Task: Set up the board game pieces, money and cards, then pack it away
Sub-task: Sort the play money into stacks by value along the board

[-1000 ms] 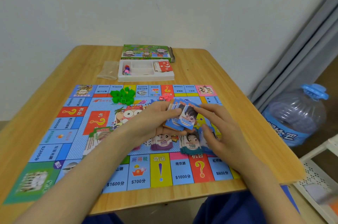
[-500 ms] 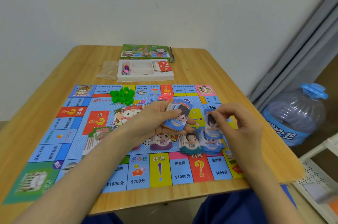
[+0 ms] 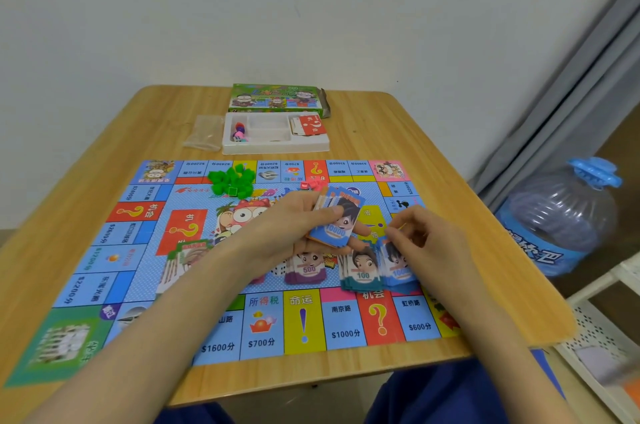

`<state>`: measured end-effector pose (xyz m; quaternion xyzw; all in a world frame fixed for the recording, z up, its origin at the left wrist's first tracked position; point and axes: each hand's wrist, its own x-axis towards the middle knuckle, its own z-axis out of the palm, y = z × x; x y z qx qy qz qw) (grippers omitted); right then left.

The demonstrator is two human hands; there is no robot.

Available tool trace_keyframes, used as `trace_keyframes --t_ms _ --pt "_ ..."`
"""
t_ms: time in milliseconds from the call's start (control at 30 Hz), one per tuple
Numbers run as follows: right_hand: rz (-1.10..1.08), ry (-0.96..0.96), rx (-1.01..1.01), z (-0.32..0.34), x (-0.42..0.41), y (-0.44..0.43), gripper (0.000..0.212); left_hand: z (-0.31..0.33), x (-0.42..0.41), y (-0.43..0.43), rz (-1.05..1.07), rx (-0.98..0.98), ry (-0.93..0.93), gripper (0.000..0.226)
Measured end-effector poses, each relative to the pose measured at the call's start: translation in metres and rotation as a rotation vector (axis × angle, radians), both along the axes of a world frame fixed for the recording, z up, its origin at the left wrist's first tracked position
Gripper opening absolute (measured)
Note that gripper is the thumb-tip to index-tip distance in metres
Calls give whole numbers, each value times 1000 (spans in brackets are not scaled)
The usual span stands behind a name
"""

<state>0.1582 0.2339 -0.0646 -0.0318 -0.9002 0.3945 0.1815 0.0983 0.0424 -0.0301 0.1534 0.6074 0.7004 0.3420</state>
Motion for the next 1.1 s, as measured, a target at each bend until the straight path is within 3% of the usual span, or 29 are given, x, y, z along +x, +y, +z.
trace_keyframes --t_ms 233,367,500,600,733,967,1100 --pt "11 -58 292 -5 -3 4 12 0 0 0 8 -4 -1 16" --pt "3 -6 268 -8 -4 5 14 -1 -1 0 3 -11 16 16" --pt "1 210 160 -5 -1 1 17 -3 -2 0 6 -21 41 16" --pt "137 298 141 -2 4 -1 26 -4 -3 0 18 -33 42 16" --pt "360 297 270 -4 4 -2 44 -7 -4 0 50 -48 58 17" --pt "342 400 300 -10 -1 0 38 -10 -7 1 91 -90 84 23" --pt "350 402 263 -10 -1 1 36 -11 -7 2 92 -105 109 13"
